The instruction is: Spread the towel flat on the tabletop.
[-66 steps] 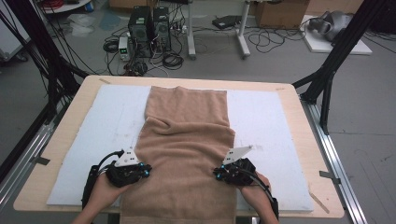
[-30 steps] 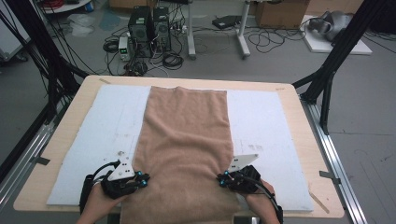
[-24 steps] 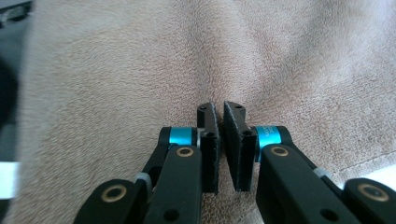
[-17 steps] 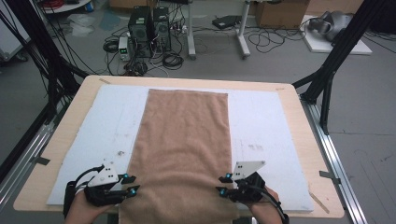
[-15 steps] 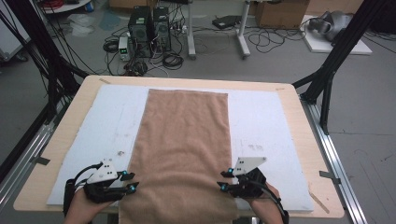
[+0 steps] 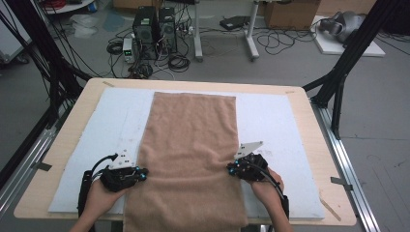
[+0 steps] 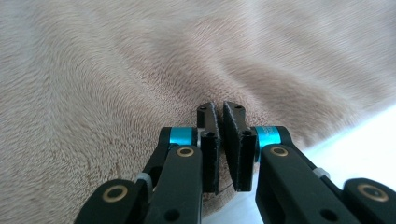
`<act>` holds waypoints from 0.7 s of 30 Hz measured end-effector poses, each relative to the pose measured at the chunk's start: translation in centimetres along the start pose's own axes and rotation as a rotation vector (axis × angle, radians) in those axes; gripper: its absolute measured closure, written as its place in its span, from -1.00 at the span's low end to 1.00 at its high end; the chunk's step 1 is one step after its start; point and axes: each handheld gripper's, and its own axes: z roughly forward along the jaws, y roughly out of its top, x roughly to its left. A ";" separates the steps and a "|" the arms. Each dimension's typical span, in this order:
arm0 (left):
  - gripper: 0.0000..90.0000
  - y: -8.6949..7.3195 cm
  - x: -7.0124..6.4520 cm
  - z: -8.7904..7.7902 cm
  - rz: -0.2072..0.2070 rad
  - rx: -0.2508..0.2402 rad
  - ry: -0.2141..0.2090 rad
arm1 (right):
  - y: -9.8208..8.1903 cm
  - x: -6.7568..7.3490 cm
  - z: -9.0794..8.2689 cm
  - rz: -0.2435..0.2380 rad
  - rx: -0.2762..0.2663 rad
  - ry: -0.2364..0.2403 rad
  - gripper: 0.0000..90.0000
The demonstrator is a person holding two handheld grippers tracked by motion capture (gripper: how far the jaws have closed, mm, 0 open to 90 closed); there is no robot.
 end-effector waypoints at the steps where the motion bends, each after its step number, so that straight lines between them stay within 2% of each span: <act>1: 0.92 0.3 0.2 0.1 0.004 -0.005 0.021 | 0.3 -0.4 0.0 0.008 -0.011 -0.020 0.89; 3: 0.92 1.0 0.8 0.5 -0.019 -0.035 0.060 | 0.8 -1.0 0.0 0.010 -0.026 -0.051 0.89; 5: 0.92 1.9 1.3 0.9 -0.010 -0.057 0.119 | 1.2 -1.6 0.1 0.029 -0.035 -0.088 0.88; 7: 0.92 2.8 1.8 1.5 -0.022 -0.068 0.157 | 1.4 -2.3 0.2 0.049 -0.061 -0.111 0.88; 8: 0.92 3.1 2.0 1.8 -0.007 -0.066 0.187 | 1.5 -2.6 0.3 0.063 -0.068 -0.123 0.88; 10: 0.91 3.6 2.5 2.5 -0.033 -0.065 0.193 | 1.7 -3.3 0.5 0.087 -0.088 -0.141 0.86; 12: 0.87 3.8 2.9 2.8 -0.049 -0.070 0.219 | 1.7 -3.8 0.6 0.101 -0.095 -0.162 0.78; 14: 0.72 3.7 3.2 2.5 -0.082 -0.076 0.205 | 1.7 -4.1 0.3 0.121 -0.104 -0.155 0.64; 15: 0.59 3.6 3.2 2.2 -0.080 -0.081 0.199 | 1.6 -4.0 0.0 0.122 -0.108 -0.164 0.58; 19: 0.44 3.0 2.1 0.1 -0.025 -0.117 0.144 | 1.2 -2.9 -1.7 0.082 -0.152 -0.112 0.38; 21: 0.35 2.5 1.2 -0.8 -0.027 -0.130 0.097 | 0.7 -1.7 -2.4 0.044 -0.161 -0.075 0.30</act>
